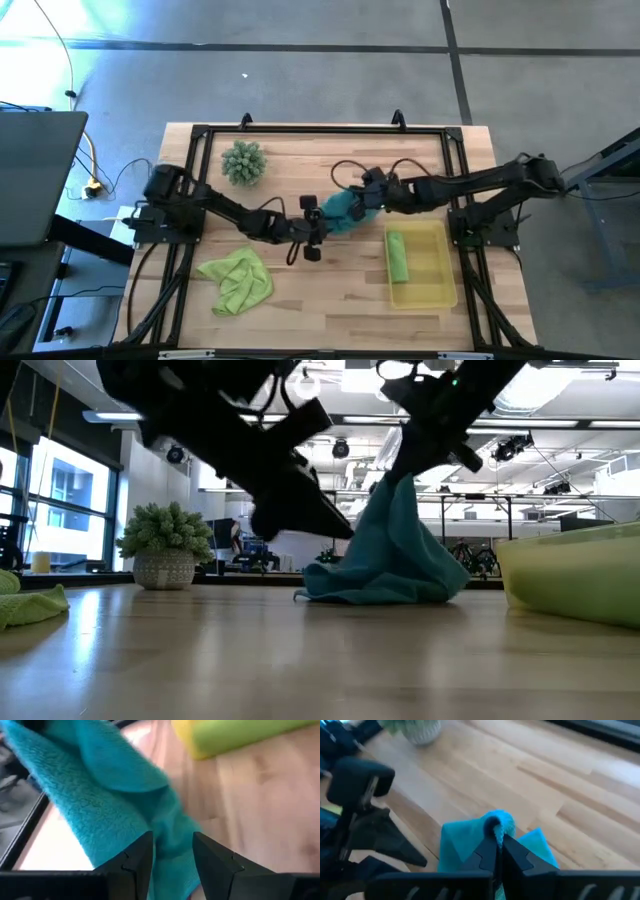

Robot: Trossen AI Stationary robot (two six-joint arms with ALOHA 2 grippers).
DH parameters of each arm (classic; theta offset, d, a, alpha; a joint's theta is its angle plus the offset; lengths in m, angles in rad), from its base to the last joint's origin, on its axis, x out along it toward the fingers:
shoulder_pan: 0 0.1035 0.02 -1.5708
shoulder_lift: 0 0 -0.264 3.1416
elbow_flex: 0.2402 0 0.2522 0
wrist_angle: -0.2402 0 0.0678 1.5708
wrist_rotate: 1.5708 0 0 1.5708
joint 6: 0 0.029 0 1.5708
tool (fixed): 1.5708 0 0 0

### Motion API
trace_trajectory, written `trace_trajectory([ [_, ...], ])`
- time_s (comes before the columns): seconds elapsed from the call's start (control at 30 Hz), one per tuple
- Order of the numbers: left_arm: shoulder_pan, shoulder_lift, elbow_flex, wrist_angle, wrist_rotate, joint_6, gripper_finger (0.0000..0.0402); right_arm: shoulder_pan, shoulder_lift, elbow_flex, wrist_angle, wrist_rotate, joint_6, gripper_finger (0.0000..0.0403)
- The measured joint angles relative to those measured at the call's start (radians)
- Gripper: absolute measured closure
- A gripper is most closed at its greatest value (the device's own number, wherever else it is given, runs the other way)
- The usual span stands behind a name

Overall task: Roll microfiber towels into tight, uniform cylinder then place into a basket
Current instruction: Fold the blue cloth

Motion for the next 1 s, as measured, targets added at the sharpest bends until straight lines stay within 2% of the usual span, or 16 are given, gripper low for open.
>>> trace_trajectory([
  [0.2,0.022,0.114,0.000,0.109,-0.120,0.019,0.0273,-0.015,0.082,-0.001,0.023,-0.076,0.021,0.0403],
  [0.43,0.076,0.210,0.037,0.153,-0.133,-0.037,0.0273,-0.033,0.102,-0.001,0.033,-0.107,0.020,0.0403],
  [0.7,0.108,0.238,0.117,0.141,-0.126,-0.049,0.0276,-0.035,0.102,-0.001,0.021,-0.119,0.009,0.0403],
  [0.8,0.108,0.237,0.127,0.136,-0.130,-0.071,0.0299,-0.035,0.102,-0.001,0.013,-0.150,-0.024,0.0403],
  [0.93,0.106,0.219,0.130,0.123,-0.124,-0.123,0.0372,-0.035,0.102,-0.001,0.001,-0.236,-0.092,0.0403],
  [1.0,0.104,0.198,0.124,0.060,-0.108,-0.177,0.0393,-0.035,0.102,-0.001,0.001,-0.291,-0.139,0.0403],
])
